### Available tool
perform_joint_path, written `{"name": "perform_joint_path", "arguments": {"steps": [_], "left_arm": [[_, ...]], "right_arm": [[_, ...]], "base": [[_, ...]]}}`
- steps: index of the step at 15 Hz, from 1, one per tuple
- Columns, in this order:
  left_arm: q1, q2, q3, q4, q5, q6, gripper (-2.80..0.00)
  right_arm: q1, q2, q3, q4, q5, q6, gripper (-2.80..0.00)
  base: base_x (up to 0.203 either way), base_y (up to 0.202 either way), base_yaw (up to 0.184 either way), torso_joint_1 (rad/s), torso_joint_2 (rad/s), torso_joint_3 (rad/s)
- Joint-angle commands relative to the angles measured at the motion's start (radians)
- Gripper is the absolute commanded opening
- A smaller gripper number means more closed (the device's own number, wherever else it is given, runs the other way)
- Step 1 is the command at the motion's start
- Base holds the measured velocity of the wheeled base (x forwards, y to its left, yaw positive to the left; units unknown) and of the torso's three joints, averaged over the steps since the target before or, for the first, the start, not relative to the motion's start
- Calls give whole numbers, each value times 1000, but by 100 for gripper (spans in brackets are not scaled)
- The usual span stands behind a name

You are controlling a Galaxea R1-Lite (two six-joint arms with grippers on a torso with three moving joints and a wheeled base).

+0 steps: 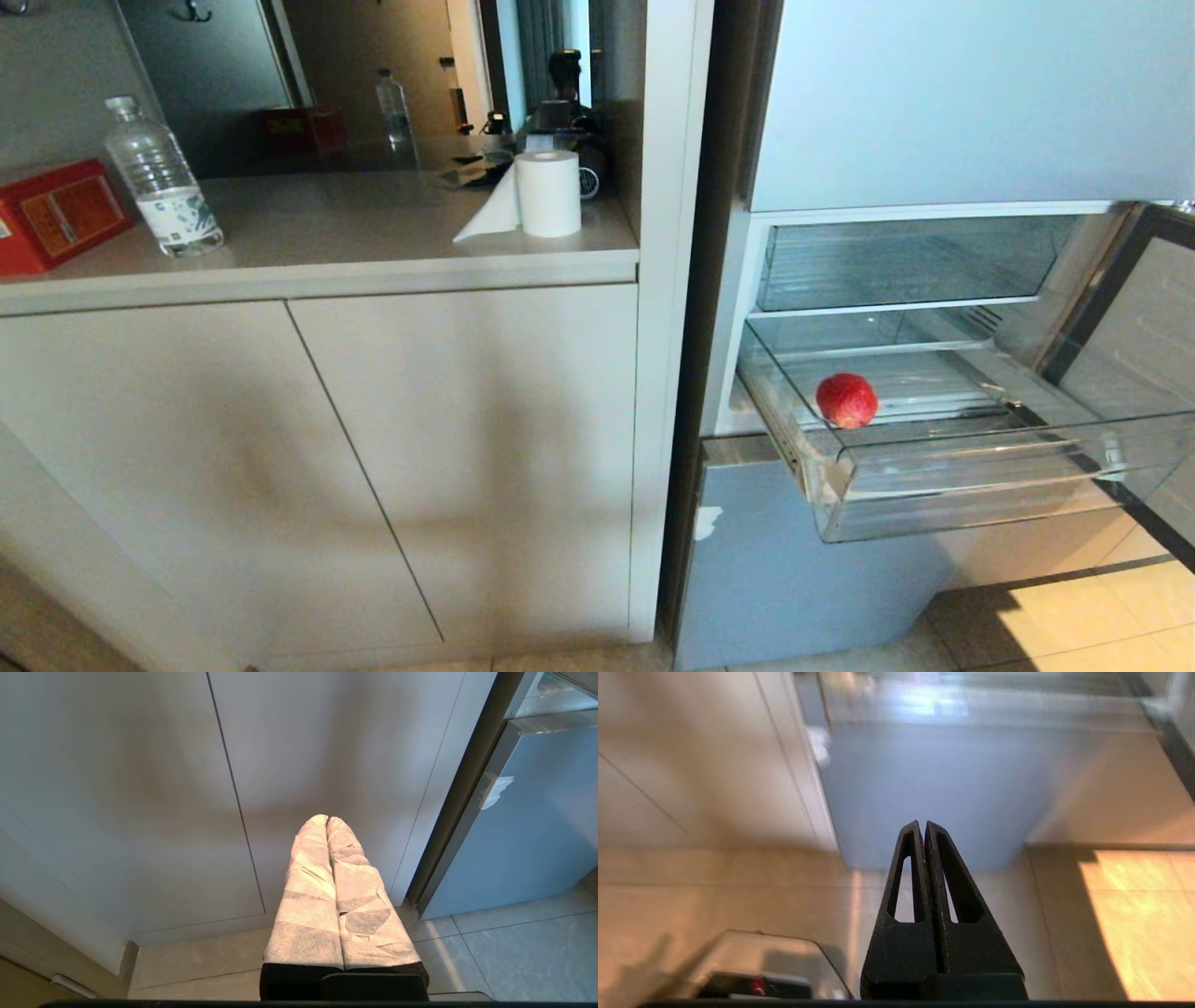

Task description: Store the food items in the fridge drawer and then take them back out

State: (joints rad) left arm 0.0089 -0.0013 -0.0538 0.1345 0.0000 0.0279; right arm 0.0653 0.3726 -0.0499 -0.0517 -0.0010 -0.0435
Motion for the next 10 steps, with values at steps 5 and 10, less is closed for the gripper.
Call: {"name": "perform_joint_path", "arguments": {"steps": [5, 10], "left_arm": [[0, 0, 0, 1, 2, -14, -280], [0, 0, 0, 1, 2, -14, -280]], "right_arm": [[-73, -373, 50, 59, -4, -30, -280], [-73, -373, 50, 59, -7, -21, -280]], "base": [[0, 0, 0, 0, 0, 0], [-1, 0, -21, 1, 2, 0]]}}
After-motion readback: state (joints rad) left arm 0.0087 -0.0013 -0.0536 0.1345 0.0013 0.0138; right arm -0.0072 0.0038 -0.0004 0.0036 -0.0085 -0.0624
